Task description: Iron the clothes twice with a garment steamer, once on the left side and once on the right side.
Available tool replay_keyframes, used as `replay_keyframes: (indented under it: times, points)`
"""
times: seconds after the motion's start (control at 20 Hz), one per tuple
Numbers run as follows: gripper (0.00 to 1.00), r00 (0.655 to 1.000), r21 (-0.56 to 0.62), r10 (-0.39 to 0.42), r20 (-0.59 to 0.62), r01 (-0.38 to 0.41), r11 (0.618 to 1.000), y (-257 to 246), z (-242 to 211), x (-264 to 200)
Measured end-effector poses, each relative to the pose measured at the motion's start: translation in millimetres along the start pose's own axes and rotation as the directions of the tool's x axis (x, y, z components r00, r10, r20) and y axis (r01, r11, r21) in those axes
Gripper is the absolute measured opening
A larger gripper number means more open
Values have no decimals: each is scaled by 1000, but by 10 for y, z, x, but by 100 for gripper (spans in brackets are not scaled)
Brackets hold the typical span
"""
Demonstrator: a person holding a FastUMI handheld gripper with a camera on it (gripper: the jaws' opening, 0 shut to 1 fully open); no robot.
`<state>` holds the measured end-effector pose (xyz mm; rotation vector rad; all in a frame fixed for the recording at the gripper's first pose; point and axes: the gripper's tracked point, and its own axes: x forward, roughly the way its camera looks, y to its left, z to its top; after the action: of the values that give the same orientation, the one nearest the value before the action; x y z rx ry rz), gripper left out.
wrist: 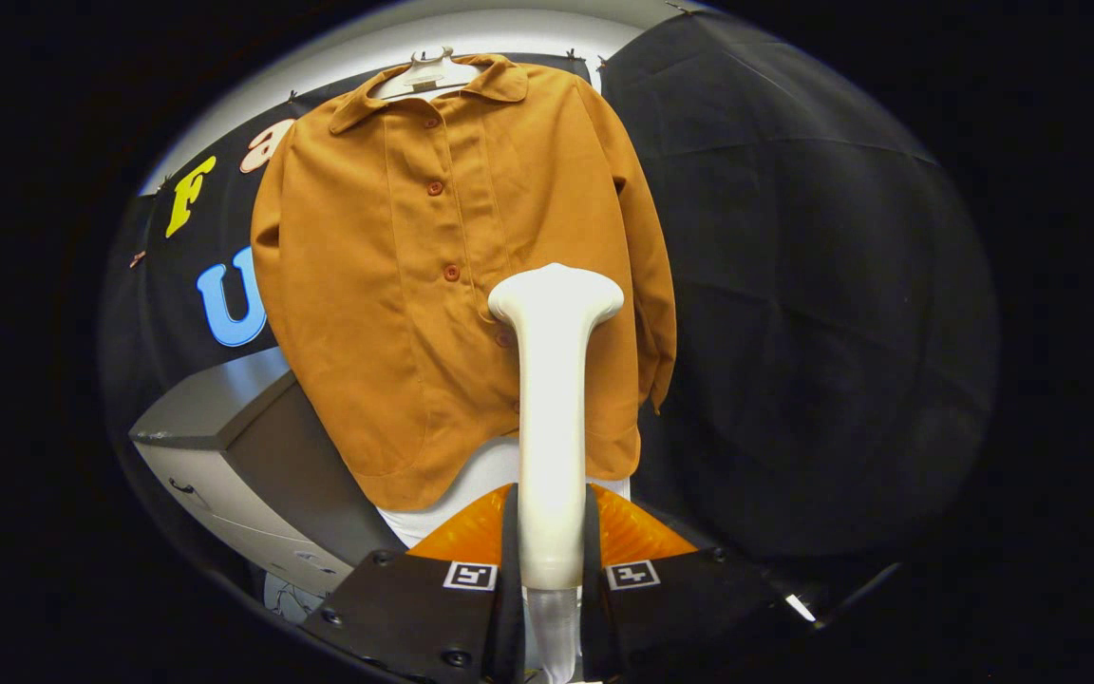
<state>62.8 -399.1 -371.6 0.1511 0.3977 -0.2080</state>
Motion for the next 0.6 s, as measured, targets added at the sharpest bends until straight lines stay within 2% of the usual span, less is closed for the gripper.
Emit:
replay_keyframes:
  times: [0.35, 0.6]
  points:
    - [27, 997, 21, -35, -66, 37, 999, -67, -324, -198]
    - [27, 998, 12, -38, -51, 39, 999, 38, -245, -427]
